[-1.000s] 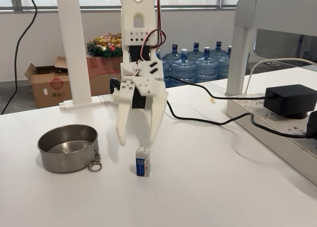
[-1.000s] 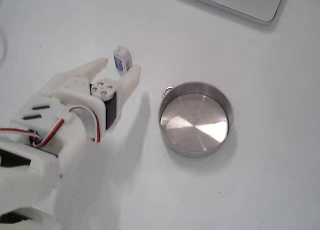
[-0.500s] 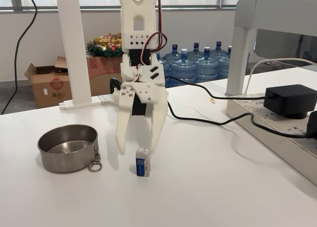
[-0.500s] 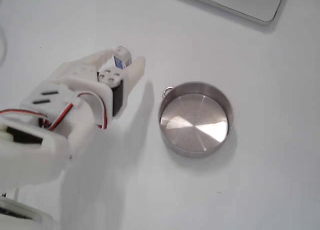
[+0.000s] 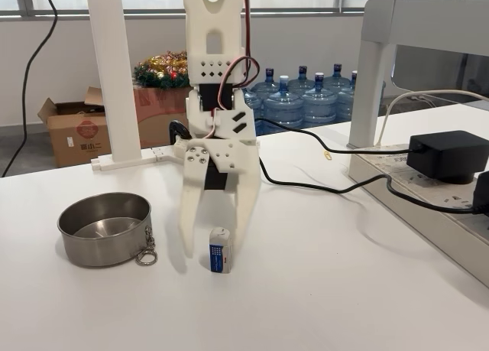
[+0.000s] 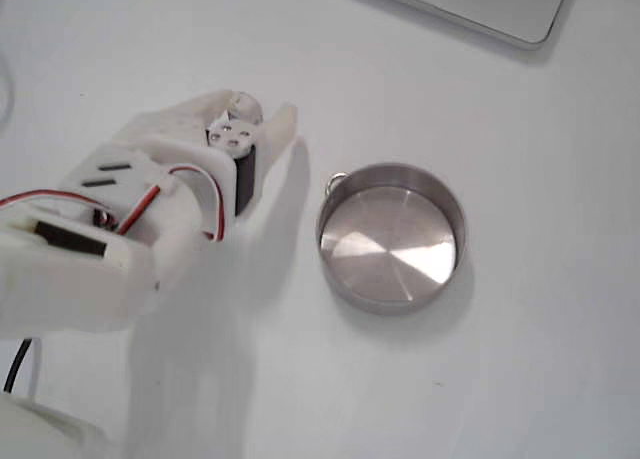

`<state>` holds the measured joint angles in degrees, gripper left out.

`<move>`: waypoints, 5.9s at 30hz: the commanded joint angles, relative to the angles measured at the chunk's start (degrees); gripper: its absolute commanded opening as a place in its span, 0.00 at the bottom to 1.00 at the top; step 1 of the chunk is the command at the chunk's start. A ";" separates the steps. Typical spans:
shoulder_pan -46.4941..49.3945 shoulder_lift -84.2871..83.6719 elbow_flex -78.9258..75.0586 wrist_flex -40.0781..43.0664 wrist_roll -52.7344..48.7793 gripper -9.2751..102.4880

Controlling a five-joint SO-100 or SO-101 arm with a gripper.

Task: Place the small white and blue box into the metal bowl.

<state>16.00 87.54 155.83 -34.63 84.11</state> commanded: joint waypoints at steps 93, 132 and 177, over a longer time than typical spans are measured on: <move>26.63 40.96 27.07 -0.62 5.36 0.19; -25.75 103.45 29.36 73.74 -85.25 0.04; -24.96 113.55 29.27 95.19 -82.18 0.04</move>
<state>-9.40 200.13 181.41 60.56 1.41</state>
